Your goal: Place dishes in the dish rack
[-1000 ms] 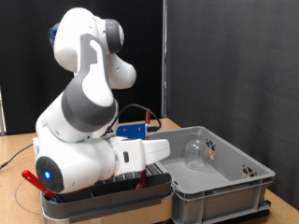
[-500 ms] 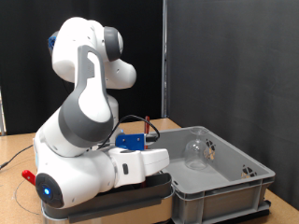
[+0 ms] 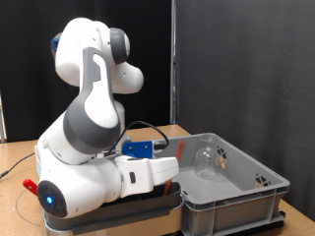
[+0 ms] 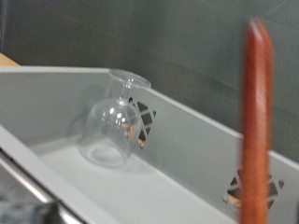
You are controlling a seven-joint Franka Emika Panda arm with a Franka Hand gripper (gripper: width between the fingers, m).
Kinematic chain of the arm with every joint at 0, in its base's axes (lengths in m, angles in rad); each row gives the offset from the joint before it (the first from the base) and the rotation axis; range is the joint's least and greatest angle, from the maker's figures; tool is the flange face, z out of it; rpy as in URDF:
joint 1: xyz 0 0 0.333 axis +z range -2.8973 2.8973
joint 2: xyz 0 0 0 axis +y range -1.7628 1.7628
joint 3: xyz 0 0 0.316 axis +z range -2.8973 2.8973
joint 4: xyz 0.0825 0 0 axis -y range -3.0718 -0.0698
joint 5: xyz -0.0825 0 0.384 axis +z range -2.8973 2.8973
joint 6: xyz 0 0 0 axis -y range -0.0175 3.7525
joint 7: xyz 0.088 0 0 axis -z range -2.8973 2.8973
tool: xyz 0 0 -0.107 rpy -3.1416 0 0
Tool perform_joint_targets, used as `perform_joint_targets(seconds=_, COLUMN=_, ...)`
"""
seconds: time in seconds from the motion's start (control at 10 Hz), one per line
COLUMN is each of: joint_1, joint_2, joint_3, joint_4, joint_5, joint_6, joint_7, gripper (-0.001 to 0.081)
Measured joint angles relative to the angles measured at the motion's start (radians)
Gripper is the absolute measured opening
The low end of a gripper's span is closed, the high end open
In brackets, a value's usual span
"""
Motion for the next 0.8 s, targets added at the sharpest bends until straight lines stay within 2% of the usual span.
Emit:
perform_joint_targets(seconds=0.1, joint_1=0.008, joint_2=-0.016, joint_3=0.000, joint_4=-0.014, joint_5=-0.019, joint_6=0.057, joint_7=-0.011, gripper=0.0578)
perform_joint_targets(seconds=0.2, joint_1=0.022, joint_2=-0.055, joint_3=0.000, joint_4=-0.048, joint_5=-0.039, joint_6=0.127, joint_7=-0.041, gripper=0.0578)
perform_joint_targets(seconds=0.3, joint_1=0.037, joint_2=-0.105, joint_3=0.001, joint_4=-0.087, joint_5=-0.061, joint_6=0.180, joint_7=-0.082, gripper=0.0742)
perform_joint_targets(seconds=0.4, joint_1=0.053, joint_2=-0.156, joint_3=0.002, joint_4=-0.122, joint_5=-0.083, joint_6=0.225, joint_7=-0.116, gripper=0.0789)
perform_joint_targets(seconds=0.6, joint_1=0.081, joint_2=-0.239, joint_3=0.009, joint_4=-0.169, joint_5=-0.115, joint_6=0.269, joint_7=-0.154, gripper=0.0806)
perform_joint_targets(seconds=0.8, joint_1=0.106, joint_2=-0.306, joint_3=0.016, joint_4=-0.201, joint_5=-0.121, joint_6=0.303, joint_7=-0.140, gripper=0.0806)
